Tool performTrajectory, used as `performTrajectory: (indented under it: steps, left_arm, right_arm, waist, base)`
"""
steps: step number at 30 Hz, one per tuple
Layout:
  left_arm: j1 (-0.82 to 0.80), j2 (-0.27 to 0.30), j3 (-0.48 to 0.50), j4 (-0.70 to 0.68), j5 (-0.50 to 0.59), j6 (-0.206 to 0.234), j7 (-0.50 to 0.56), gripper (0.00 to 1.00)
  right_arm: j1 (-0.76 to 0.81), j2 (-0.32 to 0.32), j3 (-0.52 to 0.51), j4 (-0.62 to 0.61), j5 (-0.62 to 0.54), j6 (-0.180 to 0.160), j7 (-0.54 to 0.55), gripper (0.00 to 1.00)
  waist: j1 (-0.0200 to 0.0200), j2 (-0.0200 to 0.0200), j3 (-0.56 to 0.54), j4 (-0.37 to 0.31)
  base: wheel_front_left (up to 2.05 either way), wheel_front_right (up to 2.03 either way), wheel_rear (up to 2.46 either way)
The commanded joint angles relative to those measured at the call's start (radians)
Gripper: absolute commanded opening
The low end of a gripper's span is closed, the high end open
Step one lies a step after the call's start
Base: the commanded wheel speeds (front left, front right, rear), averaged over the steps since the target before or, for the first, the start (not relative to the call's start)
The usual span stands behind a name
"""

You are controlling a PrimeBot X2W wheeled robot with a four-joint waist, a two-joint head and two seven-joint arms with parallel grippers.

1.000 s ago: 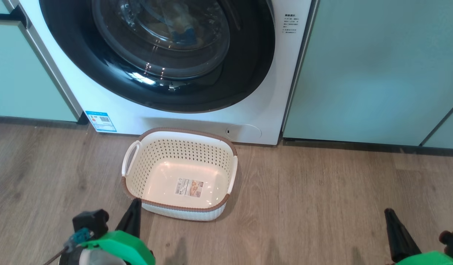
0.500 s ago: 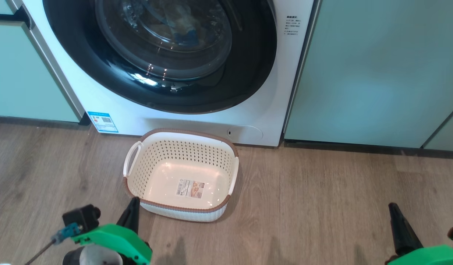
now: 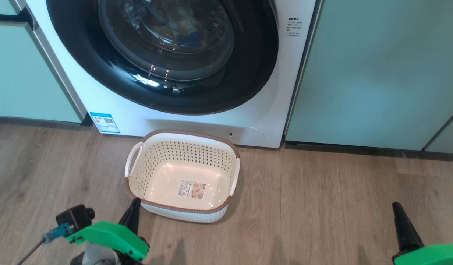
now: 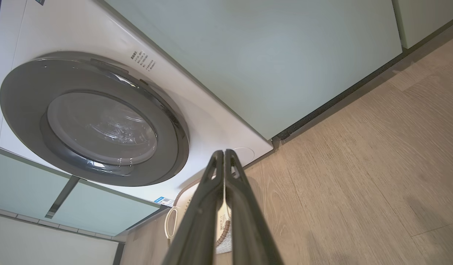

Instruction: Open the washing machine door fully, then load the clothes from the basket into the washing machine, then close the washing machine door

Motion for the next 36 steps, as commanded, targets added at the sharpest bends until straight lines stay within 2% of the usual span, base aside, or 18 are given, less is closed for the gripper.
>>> performTrajectory:
  steps: [1, 36]
  left_arm:
    - [-0.057, 0.002, 0.037, -0.023, -0.030, -0.014, 0.005, 0.00]
    - [-0.095, -0.069, 0.151, 0.037, -0.367, -0.118, 0.089, 0.00]
  right_arm:
    - [-0.063, -0.022, -0.004, -0.024, 0.034, -0.002, 0.004, 0.00]
    - [-0.136, -0.029, -0.031, 0.048, 0.408, -0.003, 0.037, 0.00]
  waist:
    - [0.0000, 0.0000, -0.001, 0.001]
    - [-0.0001, 0.0000, -0.015, 0.015]
  base:
    - [0.00, 0.00, 0.00]
    - [0.00, 0.00, 0.00]
